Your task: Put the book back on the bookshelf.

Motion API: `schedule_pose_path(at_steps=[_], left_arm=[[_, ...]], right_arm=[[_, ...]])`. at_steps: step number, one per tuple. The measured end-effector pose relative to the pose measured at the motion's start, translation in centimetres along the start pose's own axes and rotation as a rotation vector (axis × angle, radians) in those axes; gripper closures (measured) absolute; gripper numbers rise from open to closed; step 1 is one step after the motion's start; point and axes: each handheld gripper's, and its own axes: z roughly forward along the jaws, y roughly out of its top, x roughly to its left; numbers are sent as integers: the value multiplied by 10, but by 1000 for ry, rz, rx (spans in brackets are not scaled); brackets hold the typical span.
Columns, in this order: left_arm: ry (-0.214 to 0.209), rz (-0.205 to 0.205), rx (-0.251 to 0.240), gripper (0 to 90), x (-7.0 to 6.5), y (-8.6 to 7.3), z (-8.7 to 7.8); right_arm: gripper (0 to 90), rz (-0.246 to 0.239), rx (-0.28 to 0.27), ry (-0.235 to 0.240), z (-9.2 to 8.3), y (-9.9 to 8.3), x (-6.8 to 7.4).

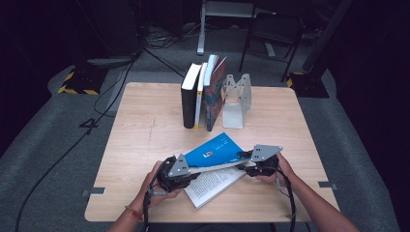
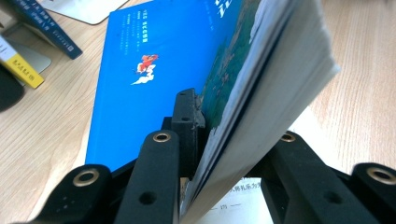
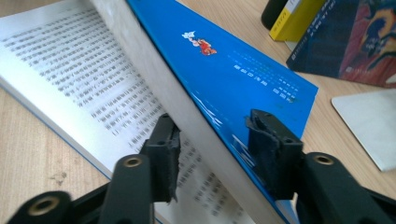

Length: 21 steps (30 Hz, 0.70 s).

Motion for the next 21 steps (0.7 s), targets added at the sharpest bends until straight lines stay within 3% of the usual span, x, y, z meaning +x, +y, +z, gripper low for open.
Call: schedule_pose_path(at_steps=[3,5,8,10,12,14,16,20,21], left_arm=[[-9,-7,16,721,8,-2,-4],[33,-9,38,665,7,-1,-8],[48,-29,27,544,2,2,-14],[82,29,46,522,-12,9,-17],[102,41,57,472,-20,13,-17],[111,48,51,512,-24,15,-17],[116,53,62,672,-21,13,-18],[90,52,59,733,-15,5,-21],[76,50,64,733,-13,1,-20]], right_arm=[[637,-49,-16,15,2,0,1],[688,-84,-17,9,4,3,5],[711,-111,-17,-6,4,8,11],[724,-135,2,-15,4,14,16],[734,-142,12,-17,4,19,20],[740,-158,20,-13,4,24,24],[743,-177,24,0,5,31,28],[720,-163,11,26,6,34,29],[687,-140,-12,55,6,35,26]])
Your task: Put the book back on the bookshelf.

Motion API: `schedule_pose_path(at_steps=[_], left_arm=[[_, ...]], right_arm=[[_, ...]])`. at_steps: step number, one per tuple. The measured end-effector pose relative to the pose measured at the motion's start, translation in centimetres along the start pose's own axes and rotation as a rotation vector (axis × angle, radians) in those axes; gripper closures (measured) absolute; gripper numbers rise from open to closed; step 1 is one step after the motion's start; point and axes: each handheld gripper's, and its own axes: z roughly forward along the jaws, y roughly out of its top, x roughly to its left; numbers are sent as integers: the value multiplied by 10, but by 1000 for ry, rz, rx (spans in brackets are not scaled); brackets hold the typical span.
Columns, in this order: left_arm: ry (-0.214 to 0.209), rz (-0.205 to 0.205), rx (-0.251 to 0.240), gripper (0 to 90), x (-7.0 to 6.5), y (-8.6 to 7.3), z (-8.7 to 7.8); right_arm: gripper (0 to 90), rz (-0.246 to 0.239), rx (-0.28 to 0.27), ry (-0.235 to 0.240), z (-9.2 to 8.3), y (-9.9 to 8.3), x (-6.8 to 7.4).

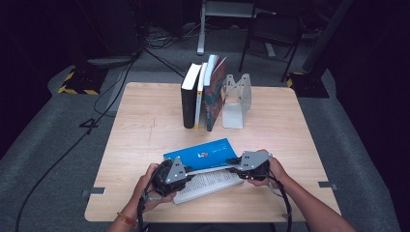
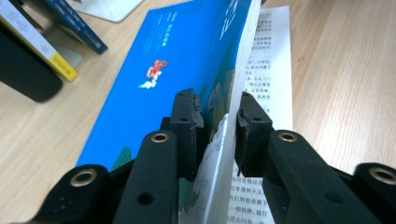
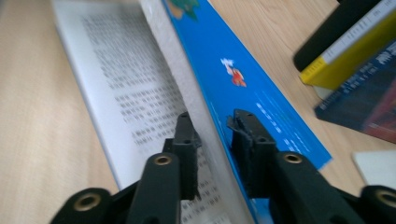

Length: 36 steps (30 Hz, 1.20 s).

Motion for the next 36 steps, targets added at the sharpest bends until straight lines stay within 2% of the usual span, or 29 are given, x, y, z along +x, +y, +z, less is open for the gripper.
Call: schedule_pose_path(at_steps=[1,3,5,6,7,8,10,11,12,13,14,16,18,19,20,22,24,26,29,30,34,36], left_arm=[[-23,-11,0,749,3,-7,1],[-33,-32,-18,749,7,-11,-1],[-44,-56,-37,748,14,-15,-5],[-49,-67,-47,749,17,-17,-5],[-66,-82,-51,747,20,-20,-6],[-70,-81,-45,743,22,-21,-6],[-50,-80,-1,695,23,-21,-6],[-16,-82,14,643,22,-19,-8],[-16,-82,14,608,22,-19,-8],[0,-98,9,608,20,-17,-9],[17,-104,16,565,18,-15,-11],[25,-82,22,504,12,-7,-13],[37,-76,14,482,4,-1,-16],[23,-74,10,474,0,3,-16],[20,-69,15,473,-3,6,-14],[61,-74,55,439,-9,12,-7],[79,-88,83,421,-12,17,1],[82,-93,103,424,-14,19,8],[96,-111,102,431,-16,21,18],[87,-123,100,434,-16,22,20],[105,-103,109,402,-25,27,27],[97,-110,85,409,-26,28,29]], right_arm=[[555,12,-30,5,-1,-3,-4],[484,1,-5,-25,1,-9,-12],[528,-4,-6,-16,2,-14,-19],[581,-3,-13,-18,4,-15,-21],[636,1,-27,-8,5,-16,-22],[652,-11,-48,8,7,-16,-21],[691,-47,-31,19,11,-14,-17],[711,-60,-31,24,12,-13,-15],[711,-60,-31,24,12,-13,-15],[721,-57,-35,23,13,-13,-14],[729,-40,-50,24,12,-13,-13],[735,-40,-49,18,11,-11,-11],[741,-41,-45,7,10,-7,-9],[746,-43,-44,11,10,-7,-9],[753,-52,-38,12,10,-5,-6],[762,-57,-38,12,8,0,-4],[768,-56,-33,9,7,5,-1],[772,-68,-22,7,8,6,3],[777,-74,-17,7,9,9,7],[777,-73,-13,3,9,9,7],[774,-53,-13,-11,9,10,9],[774,-50,-10,-11,9,9,11]])
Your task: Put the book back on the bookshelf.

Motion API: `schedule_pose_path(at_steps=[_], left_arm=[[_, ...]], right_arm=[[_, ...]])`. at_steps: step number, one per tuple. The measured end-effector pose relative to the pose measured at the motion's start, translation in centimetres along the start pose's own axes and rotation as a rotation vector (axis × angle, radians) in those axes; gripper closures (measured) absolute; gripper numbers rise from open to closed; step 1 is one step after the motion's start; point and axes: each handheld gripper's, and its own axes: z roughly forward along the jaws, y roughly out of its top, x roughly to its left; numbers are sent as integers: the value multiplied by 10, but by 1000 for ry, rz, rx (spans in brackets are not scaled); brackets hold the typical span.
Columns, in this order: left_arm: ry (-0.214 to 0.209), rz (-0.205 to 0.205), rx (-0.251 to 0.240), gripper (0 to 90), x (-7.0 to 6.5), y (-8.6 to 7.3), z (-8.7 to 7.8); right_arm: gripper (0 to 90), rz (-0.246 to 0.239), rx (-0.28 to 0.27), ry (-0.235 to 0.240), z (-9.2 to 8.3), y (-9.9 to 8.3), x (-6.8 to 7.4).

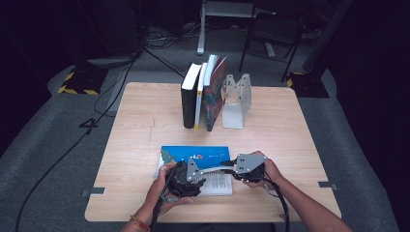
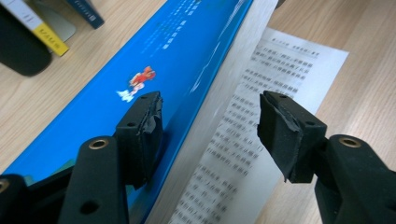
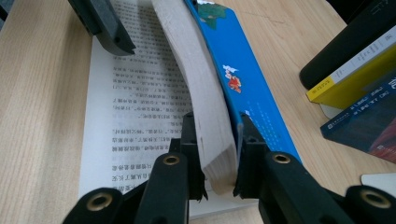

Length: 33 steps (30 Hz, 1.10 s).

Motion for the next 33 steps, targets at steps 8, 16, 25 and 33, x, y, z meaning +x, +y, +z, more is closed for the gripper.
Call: schedule_pose_path(at_steps=[8,16,25,33], left_arm=[[-3,37,-4,695,4,-8,4],[-37,49,-26,724,11,-13,2],[-40,47,3,591,1,-3,9],[1,47,-49,714,-1,2,8]], right_arm=[[660,28,-48,28,-1,-3,1],[718,4,-115,55,-7,-11,-8],[752,2,-96,72,-3,-3,2],[709,39,-116,51,-3,-1,1]])
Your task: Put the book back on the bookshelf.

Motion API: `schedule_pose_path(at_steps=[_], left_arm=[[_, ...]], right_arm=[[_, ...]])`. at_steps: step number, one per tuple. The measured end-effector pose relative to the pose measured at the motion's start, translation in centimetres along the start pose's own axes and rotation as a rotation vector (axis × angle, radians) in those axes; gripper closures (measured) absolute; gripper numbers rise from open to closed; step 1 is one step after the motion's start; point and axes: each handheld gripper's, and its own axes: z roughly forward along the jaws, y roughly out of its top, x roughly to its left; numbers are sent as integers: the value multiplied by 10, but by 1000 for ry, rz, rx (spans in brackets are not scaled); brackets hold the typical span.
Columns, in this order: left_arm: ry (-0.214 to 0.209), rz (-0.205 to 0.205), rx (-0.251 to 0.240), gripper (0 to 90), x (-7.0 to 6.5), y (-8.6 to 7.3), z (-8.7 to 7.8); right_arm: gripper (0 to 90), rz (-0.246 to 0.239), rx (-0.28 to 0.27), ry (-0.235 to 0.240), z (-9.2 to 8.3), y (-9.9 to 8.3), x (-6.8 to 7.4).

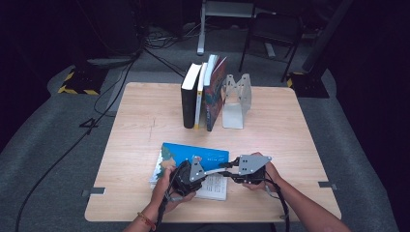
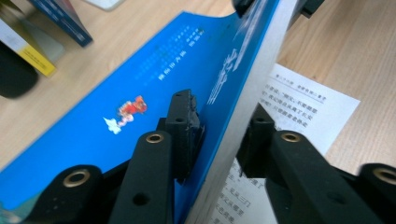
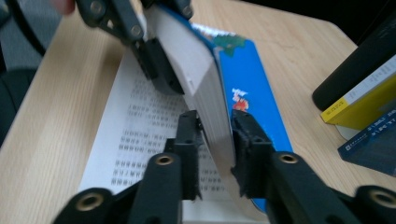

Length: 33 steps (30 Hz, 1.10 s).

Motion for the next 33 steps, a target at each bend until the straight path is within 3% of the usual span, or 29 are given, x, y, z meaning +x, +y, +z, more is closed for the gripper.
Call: schedule_pose_path(at_steps=[1,2,4,6,7,10,12,17,22,25,28,33], left_arm=[[0,0,0,727,0,0,0],[11,-5,-23,727,0,-1,-2],[22,-21,-60,764,5,-3,-6],[16,-38,-87,784,9,-4,-9],[17,-41,-95,789,10,-4,-11],[20,-49,-128,795,12,-4,-14],[12,-58,-158,799,17,-4,-18],[3,-84,-211,804,24,-6,-26],[4,-103,-230,806,28,-6,-34],[3,-114,-242,806,30,-6,-37],[1,-120,-246,806,31,-6,-39],[-10,-126,-252,805,33,-7,-42]], right_arm=[[709,0,0,0,0,0,0],[668,33,-26,-4,-2,0,-3],[563,64,-30,-47,-6,-2,-8],[503,131,-13,-109,-12,-11,-20],[501,183,7,-122,-14,-19,-27],[500,190,88,-196,-16,-37,-37],[499,249,102,-186,-16,-49,-44],[493,253,133,-190,-13,-54,-47],[486,267,165,-153,2,-59,-47],[482,291,175,-104,18,-62,-47],[468,266,193,-91,25,-60,-45],[477,284,156,-70,27,-60,-45]])
